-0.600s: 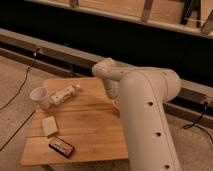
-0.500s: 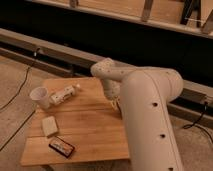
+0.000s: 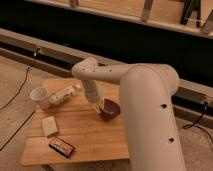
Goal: Drag the ceramic bowl in a circle
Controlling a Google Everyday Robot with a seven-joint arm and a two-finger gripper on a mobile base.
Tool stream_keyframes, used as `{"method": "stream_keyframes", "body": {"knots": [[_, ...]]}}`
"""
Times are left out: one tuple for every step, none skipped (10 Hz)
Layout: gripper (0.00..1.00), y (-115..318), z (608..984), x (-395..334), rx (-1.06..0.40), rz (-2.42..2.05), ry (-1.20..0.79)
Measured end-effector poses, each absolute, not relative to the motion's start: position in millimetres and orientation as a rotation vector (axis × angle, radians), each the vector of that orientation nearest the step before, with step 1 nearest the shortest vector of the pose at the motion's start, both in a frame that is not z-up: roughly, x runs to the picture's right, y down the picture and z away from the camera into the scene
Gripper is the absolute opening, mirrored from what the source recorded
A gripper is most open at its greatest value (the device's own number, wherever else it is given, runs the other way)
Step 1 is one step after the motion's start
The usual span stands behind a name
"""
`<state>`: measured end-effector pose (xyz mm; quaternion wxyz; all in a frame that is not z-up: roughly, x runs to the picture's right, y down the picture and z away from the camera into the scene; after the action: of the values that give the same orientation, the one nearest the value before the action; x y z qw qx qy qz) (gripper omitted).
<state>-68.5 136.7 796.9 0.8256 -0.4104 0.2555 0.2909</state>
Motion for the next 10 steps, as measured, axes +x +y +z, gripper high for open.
{"method": "stream_keyframes", "body": {"knots": [[0.0,140.7,796.5,-82.7,-0.887,0.599,0.52],[0.0,144.7,798.3,-98.6,-0.902,0.579,0.497],[0.0,146.1,800.2,-109.6,-0.909,0.568,0.48],[0.0,146.5,803.0,-120.6,-0.916,0.558,0.463],[0.0,144.8,805.6,-131.0,-0.919,0.55,0.445],[0.0,141.7,808.1,-139.3,-0.918,0.545,0.428],[0.0,139.2,810.0,-145.5,-0.916,0.543,0.416],[0.0,134.5,813.7,-153.2,-0.911,0.541,0.4],[0.0,130.6,817.7,-155.7,-0.901,0.541,0.395],[0.0,126.4,822.8,-156.6,-0.89,0.546,0.389]]}}
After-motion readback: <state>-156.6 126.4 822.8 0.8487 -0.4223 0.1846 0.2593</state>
